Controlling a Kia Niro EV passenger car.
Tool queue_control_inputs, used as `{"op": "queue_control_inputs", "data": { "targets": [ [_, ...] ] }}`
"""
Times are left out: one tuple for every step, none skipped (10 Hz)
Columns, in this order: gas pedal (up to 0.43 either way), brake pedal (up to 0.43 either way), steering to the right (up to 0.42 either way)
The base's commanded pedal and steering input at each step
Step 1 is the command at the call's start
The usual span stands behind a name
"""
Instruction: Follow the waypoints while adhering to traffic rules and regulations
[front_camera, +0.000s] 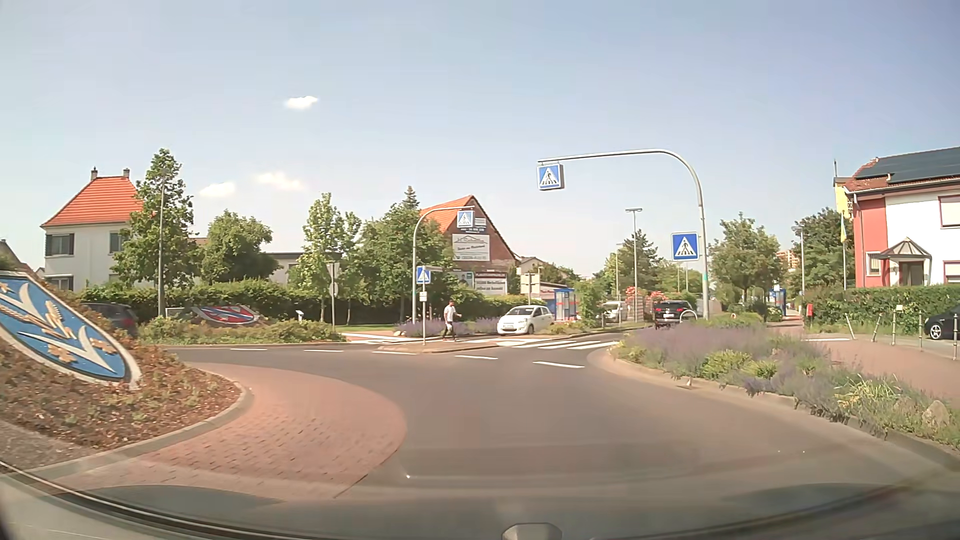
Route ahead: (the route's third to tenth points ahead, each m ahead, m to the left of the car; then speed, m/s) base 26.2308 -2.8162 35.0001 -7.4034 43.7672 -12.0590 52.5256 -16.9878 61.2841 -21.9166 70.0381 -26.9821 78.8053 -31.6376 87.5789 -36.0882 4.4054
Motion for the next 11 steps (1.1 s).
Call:
{"op": "queue_control_inputs", "data": {
  "targets": [
    [0.000,0.000,0.169],
    [0.000,0.000,0.119],
    [0.000,0.000,0.067],
    [0.000,0.000,0.031],
    [0.000,0.000,-0.006],
    [0.000,0.000,-0.039],
    [0.000,0.000,-0.045],
    [0.000,0.000,-0.036],
    [0.000,0.000,-0.025],
    [0.000,0.000,-0.018],
    [0.000,0.000,-0.012]
  ]
}}
